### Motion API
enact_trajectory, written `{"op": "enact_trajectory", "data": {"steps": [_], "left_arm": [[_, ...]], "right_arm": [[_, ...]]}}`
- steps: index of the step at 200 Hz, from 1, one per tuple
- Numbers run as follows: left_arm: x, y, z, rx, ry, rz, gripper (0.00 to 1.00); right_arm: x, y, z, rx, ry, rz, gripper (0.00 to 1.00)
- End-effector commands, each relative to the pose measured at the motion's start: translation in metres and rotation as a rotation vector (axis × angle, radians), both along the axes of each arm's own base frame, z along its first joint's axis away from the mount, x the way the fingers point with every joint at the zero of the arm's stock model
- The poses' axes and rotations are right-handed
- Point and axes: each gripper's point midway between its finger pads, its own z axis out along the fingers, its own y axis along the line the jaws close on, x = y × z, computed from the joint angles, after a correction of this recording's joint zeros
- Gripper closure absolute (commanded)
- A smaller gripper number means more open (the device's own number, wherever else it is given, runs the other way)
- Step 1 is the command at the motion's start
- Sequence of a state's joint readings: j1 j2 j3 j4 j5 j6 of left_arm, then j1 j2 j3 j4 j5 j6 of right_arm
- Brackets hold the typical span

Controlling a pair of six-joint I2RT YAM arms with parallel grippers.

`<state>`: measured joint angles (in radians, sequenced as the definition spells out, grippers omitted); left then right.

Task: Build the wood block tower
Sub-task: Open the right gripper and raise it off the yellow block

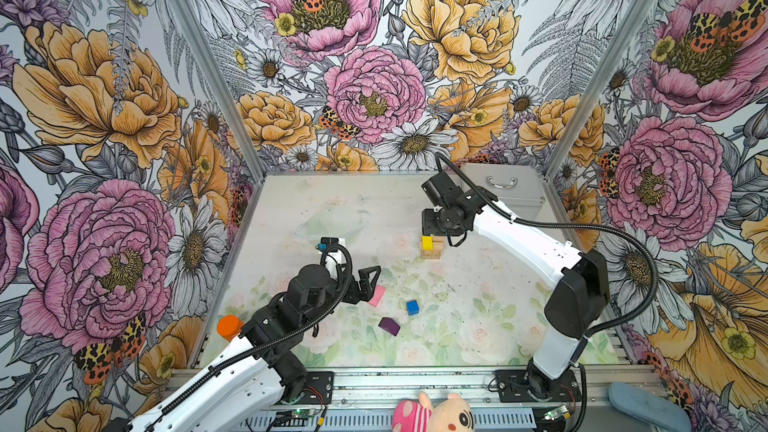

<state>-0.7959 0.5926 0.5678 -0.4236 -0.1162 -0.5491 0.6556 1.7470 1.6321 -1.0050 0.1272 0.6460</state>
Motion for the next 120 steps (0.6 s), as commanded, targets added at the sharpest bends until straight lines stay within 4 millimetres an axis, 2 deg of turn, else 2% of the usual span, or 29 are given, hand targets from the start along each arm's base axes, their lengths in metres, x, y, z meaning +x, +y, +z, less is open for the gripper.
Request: {"op": "enact_trajectory", "data": {"steps": [1,25,51,68,81,92,120], "left_arm": [[-0.012,0.002,-0.023,0.013,0.057,0.015,0.01],[-0.023,0.002,-0.047,0.048,0.103,0.041,0.01],[-0.037,-0.002,-0.064,0.055,0.119,0.043,0.01],[-0.043,-0.003,-0.072,0.056,0.123,0.049,0.01],[-0.045,-0.004,-0.075,0.052,0.128,0.058,0.02],[-0.047,-0.003,-0.082,0.063,0.137,0.063,0.02],[-0.043,0.001,-0.1,0.108,0.154,0.099,0.02]], "right_arm": [[-0.019,-0.002,-0.002,-0.028,-0.009,0.0,0.41],[-0.042,-0.002,-0.005,-0.024,-0.012,0.015,0.37],[-0.065,-0.003,-0.008,-0.003,-0.016,0.029,0.35],[-0.075,-0.012,-0.007,0.008,-0.027,0.017,0.35],[-0.082,-0.017,-0.006,0.026,-0.033,0.011,0.34],[-0.093,-0.013,-0.004,0.041,-0.038,0.04,0.33],[-0.104,-0.025,-0.004,0.049,-0.055,0.032,0.31]]}}
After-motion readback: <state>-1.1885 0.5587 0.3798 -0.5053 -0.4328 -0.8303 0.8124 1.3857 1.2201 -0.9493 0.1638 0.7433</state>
